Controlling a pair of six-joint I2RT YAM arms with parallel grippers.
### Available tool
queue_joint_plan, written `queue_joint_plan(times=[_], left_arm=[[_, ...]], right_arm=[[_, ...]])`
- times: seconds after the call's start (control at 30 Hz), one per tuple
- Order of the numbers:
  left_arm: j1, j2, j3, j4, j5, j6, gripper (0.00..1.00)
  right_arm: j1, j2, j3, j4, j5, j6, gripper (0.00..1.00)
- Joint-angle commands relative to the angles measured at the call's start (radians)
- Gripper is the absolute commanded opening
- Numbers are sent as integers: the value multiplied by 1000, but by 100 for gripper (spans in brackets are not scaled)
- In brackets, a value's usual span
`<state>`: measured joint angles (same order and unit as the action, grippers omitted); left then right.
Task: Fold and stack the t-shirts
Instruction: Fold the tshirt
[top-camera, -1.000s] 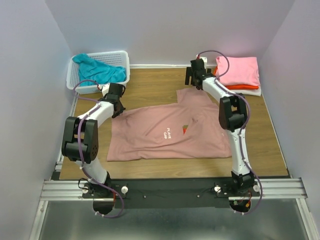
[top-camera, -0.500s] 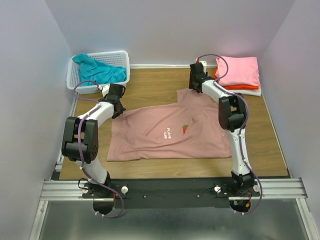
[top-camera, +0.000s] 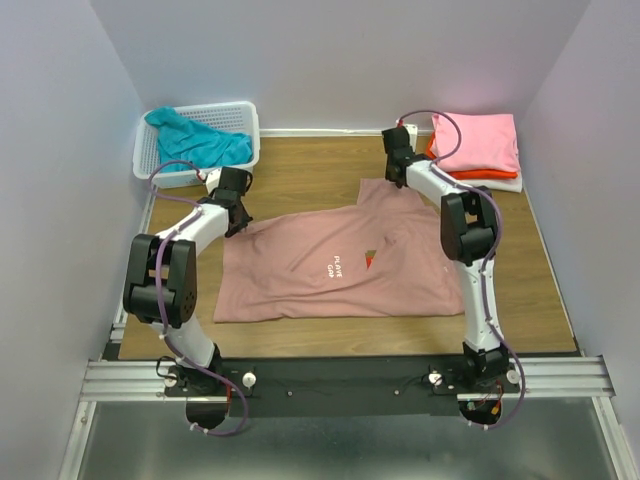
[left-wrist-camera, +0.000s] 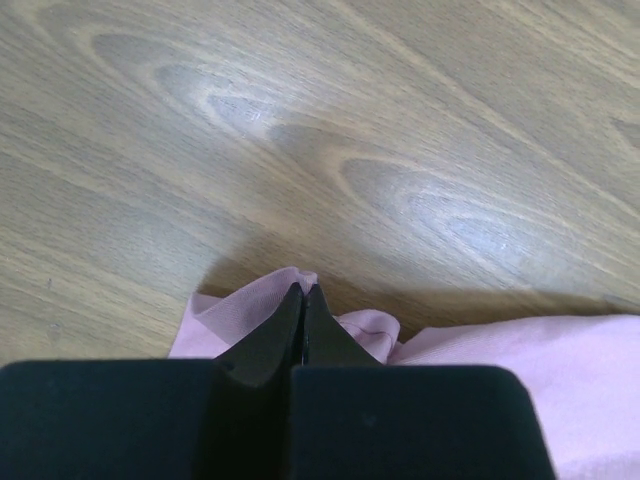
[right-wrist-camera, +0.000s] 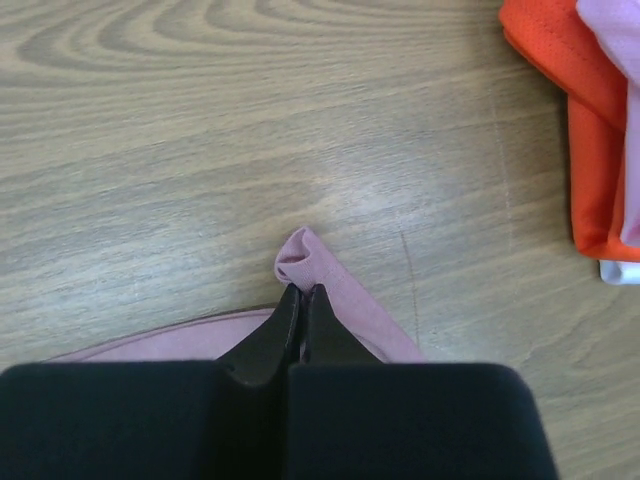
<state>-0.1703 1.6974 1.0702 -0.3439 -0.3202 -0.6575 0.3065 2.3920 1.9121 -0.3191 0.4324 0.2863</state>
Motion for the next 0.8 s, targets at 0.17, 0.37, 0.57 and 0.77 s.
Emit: queue_joint_plan(times=[0.17, 0.37, 0.57, 0.77], left_arm=[[-20, -90, -10, -4, 12, 1, 0], [-29, -139, -47, -4, 12, -7, 0], [-29, -215, -104, -4, 3, -17, 0], [-29, -283, -159, -6, -10, -31, 0]], right_arm=[[3, -292, -221, 12, -3, 24, 0], [11, -520, -442, 40, -32, 34, 0], [17, -691, -611, 46, -60, 45, 0], [28, -873, -768, 45, -96, 62, 1]])
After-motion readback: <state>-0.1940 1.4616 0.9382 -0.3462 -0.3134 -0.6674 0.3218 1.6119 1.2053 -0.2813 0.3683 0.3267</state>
